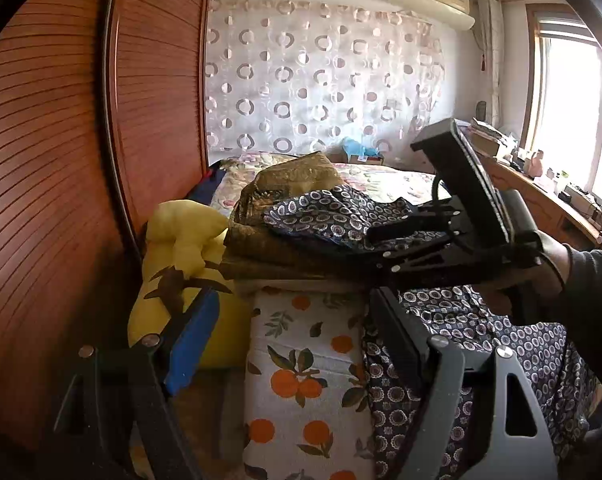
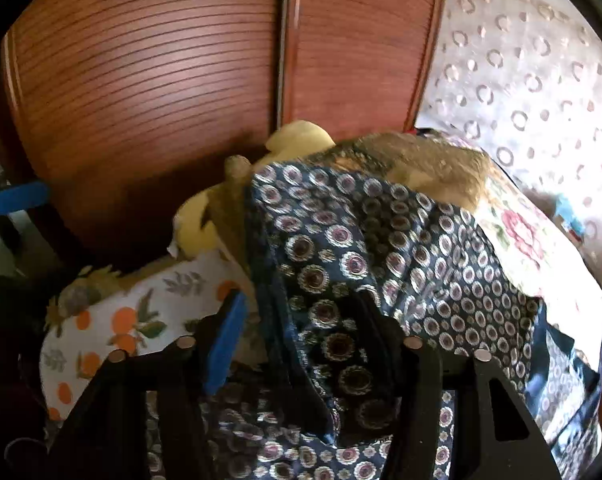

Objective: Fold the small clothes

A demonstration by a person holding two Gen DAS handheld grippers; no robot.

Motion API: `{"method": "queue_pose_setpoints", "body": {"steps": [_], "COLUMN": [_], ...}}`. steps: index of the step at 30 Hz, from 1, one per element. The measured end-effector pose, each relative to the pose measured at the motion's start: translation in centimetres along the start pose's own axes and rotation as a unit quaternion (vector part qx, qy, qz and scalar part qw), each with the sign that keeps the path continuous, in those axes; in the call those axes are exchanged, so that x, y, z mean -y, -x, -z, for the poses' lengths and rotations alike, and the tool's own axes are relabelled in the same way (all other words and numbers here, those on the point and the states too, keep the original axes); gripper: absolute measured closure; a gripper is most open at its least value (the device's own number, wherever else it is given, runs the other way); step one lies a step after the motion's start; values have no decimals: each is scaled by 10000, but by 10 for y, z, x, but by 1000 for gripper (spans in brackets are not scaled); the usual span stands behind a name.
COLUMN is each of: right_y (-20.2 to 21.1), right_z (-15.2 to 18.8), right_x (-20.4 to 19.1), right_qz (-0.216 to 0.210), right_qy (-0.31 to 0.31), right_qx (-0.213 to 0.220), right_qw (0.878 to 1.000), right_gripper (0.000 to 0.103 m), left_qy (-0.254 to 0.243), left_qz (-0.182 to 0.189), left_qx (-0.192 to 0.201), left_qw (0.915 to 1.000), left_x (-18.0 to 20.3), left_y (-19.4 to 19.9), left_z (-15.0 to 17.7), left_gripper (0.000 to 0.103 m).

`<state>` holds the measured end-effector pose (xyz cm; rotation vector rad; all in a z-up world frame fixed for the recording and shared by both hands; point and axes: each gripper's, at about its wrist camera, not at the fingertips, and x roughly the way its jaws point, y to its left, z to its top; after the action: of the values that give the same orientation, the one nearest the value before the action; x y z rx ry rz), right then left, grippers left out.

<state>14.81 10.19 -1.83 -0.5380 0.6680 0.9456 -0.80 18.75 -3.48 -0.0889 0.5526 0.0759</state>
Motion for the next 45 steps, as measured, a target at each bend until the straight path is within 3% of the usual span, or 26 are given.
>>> {"method": "queue_pose_setpoints", "body": {"steps": [1,3,6,12,18,22,23,26,29,33,34,36,40,45], "right_y": [-2,-3,14,44,52,51,50,42,30,3,-2,-6,8,26], "right_z": [0,2,2,1,16,22,21,18,13,7,6,3,5,16], "right_x": [1,0,1,25,49,45,44,35,26,12,11,12,28,58], "right_qz": [49,64,73,204,560,433,352,41,-184,-131,-49,-44,-113,300], "right_qy": [-6,-4,-116,-685,-1042,-1093,-1083,-988,-817,-420,-345,-292,-614,-1386], "right_qx": [13,102,355,912,938,843,821,756,792,445,377,352,717,986], "right_qw": [10000,9999,9993,9933,9885,9895,9901,9922,9933,9980,9987,9989,9955,9850], "right_gripper": [60,81,93,94,93,93,90,48,47,47,52,93,96,96], "left_qy": [-6,-32,-74,-151,-229,-252,-244,-238,-252,-239,-238,-227,-194,-196], "left_qz": [12,35,73,150,233,250,262,278,288,298,299,305,316,335], "left_qx": [-3,-10,-18,-59,-156,-213,-223,-267,-306,-348,-353,-360,-370,-377], "left_qw": [10000,10000,9999,9998,9993,9991,9991,9990,9988,9987,9986,9986,9986,9985], "left_x": [1,4,8,16,28,32,33,33,33,32,32,32,31,34], "left_y": [0,-1,0,-6,-16,-19,-20,-21,-23,-24,-25,-25,-25,-26], "left_z": [0,0,-1,-3,-1,0,1,3,5,7,8,9,11,10], "left_gripper": [24,24,24,24,24,24,24,24,24,24,24,24,24,24]}}
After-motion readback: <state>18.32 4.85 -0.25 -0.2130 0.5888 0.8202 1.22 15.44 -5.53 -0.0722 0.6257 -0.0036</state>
